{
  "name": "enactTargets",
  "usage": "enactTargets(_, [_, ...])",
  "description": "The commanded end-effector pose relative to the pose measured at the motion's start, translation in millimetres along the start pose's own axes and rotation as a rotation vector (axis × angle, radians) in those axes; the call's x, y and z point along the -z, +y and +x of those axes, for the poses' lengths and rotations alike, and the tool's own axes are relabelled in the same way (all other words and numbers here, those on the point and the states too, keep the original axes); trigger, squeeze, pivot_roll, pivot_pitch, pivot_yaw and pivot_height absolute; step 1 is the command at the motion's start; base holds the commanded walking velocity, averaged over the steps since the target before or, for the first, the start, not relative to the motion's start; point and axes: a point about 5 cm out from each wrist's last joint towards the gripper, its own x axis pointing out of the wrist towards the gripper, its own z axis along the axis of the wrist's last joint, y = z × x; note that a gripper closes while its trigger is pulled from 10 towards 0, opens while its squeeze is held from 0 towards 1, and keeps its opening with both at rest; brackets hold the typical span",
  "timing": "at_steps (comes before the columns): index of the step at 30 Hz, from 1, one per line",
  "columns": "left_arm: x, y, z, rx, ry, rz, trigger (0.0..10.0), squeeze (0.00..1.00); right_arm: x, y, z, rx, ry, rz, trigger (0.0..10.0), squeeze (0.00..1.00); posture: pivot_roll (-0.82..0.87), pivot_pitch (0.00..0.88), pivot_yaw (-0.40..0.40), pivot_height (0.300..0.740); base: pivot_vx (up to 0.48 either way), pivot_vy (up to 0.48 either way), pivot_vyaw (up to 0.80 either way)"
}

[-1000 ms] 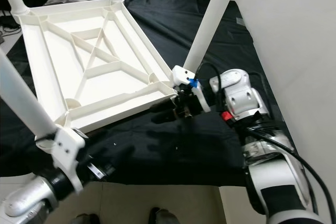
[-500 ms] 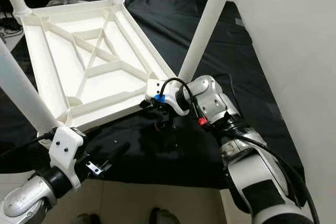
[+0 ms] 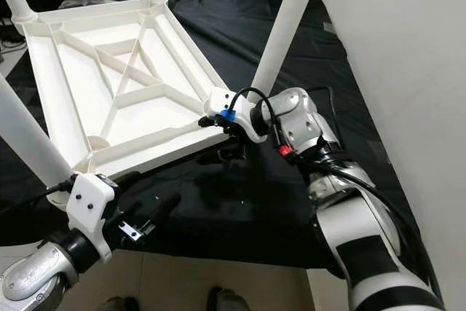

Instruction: Building children table

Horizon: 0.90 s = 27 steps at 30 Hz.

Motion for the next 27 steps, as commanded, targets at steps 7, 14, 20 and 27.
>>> enactTargets(7, [-11,6.1,0.9,-0.043,-0.036,0.016,10.0,0.0,28,-3.1,-3.4,0.042,0.334,-0.041,10.0,0.0,0.01,0.234,-0.132,0.74,0.0,0.0,0.0])
enactTargets(14, [-15,19.3,0.8,-0.055,-0.042,0.019,10.0,0.0,31,-3.8,-9.2,0.029,0.357,-0.058,10.0,0.0,0.0,0.233,-0.131,0.74,0.0,0.0,0.0])
enactTargets(20, [-20,44.9,2.4,-0.037,-0.034,0.08,10.0,0.0,35,2.9,-17.5,-0.044,0.386,-0.095,10.0,0.0,-0.02,0.229,-0.131,0.74,0.0,0.0,0.0])
enactTargets(27, [-39,76.7,-2.2,-0.074,-0.047,0.168,10.0,0.0,59,15.1,-39.8,-0.115,0.478,-0.082,10.0,0.0,-0.03,0.228,-0.126,0.74,0.0,0.0,0.0])
